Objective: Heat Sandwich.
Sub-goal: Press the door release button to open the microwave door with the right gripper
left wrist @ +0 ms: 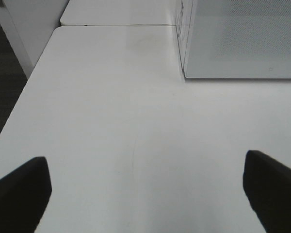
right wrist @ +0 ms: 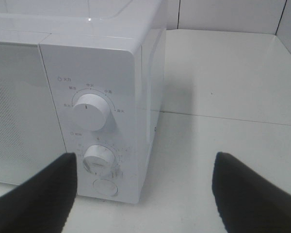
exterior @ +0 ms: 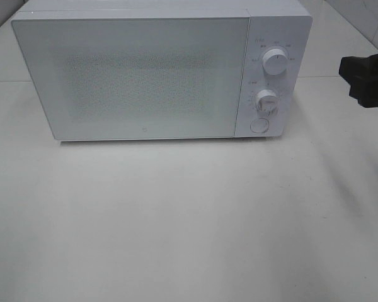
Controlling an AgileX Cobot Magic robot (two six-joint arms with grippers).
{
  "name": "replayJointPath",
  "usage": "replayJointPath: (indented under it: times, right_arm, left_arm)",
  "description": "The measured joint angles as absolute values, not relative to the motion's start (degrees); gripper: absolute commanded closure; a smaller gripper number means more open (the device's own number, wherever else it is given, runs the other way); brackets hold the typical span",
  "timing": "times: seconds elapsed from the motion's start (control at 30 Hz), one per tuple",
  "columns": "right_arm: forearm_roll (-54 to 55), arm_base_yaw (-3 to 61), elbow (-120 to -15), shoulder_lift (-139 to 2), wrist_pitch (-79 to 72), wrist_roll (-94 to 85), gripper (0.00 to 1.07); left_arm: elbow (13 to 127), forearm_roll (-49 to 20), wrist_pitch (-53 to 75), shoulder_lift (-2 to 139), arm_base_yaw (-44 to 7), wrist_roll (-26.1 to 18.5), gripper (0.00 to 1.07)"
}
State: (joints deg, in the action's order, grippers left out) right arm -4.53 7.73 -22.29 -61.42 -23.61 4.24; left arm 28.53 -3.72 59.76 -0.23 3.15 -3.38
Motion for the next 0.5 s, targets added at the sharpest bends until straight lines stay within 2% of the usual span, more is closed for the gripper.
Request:
replayJointPath:
  times: [0.13,0.5]
  right_arm:
    - [-1.15,7.73,-18.96,-66.06,-33.00,0.92,0.32]
    - [3.61,7.73,-14.21,-74.71,-47.27,0.00,0.32]
  left_arm:
    - [28.53,-3.72,59.76,-0.23,3.15,-3.38,0.05]
    - [28.53,-3.72,59.76,-0.23,3.15,-3.38,0.05]
